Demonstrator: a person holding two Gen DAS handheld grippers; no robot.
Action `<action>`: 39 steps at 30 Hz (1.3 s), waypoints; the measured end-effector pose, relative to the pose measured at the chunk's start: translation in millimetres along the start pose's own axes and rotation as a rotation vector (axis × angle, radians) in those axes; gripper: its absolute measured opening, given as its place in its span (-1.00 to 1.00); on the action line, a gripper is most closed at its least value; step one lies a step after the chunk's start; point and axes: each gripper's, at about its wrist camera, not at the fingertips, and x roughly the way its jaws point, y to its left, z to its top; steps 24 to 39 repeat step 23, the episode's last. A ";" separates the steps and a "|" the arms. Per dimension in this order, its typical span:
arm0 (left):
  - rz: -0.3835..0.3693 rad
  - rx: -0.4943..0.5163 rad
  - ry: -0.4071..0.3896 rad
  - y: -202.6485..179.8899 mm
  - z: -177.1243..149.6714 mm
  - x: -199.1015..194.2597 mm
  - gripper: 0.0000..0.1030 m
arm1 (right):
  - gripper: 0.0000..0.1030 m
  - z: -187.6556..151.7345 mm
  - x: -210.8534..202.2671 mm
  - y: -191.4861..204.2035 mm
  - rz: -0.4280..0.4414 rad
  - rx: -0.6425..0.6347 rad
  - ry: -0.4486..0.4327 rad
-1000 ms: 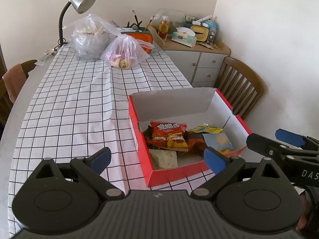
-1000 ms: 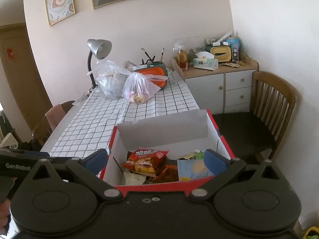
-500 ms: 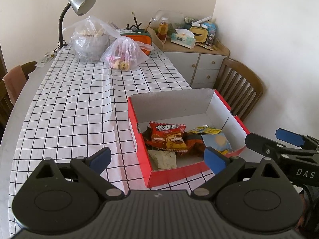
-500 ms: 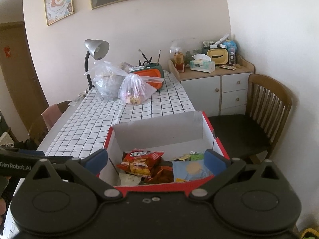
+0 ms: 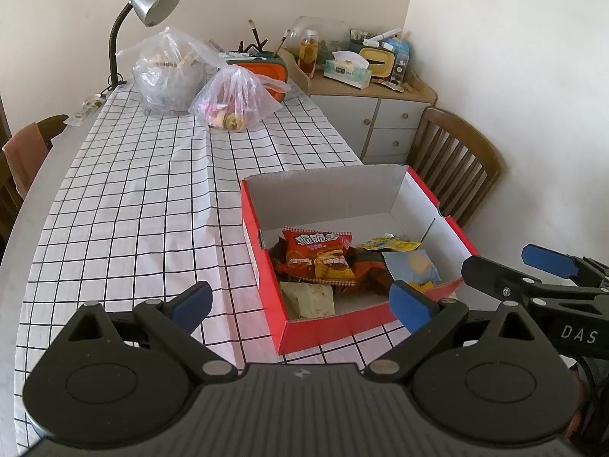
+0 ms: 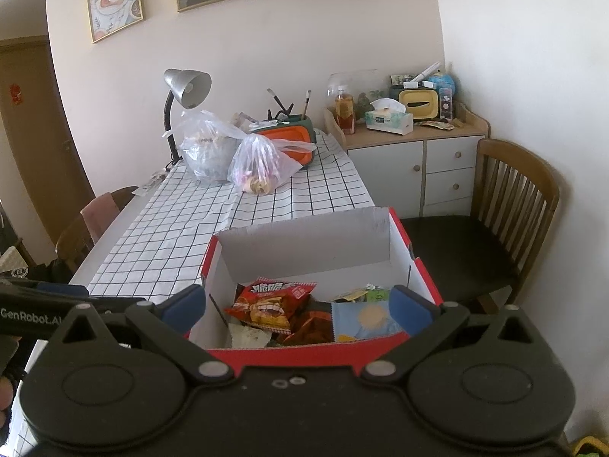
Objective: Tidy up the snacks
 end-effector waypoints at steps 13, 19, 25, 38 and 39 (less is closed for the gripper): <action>-0.010 0.010 0.000 -3.6 -1.7 0.4 0.95 | 1.00 -3.6 0.9 0.6 -0.007 0.005 0.006; -0.014 0.003 0.017 -0.8 -3.6 2.5 0.95 | 1.00 -6.8 1.8 1.4 -0.008 0.011 0.019; -0.014 -0.006 0.024 2.1 -5.2 3.3 0.95 | 1.00 -6.8 3.9 2.3 -0.006 0.011 0.027; -0.014 -0.006 0.024 2.1 -5.2 3.3 0.95 | 1.00 -6.8 3.9 2.3 -0.006 0.011 0.027; -0.014 -0.006 0.024 2.1 -5.2 3.3 0.95 | 1.00 -6.8 3.9 2.3 -0.006 0.011 0.027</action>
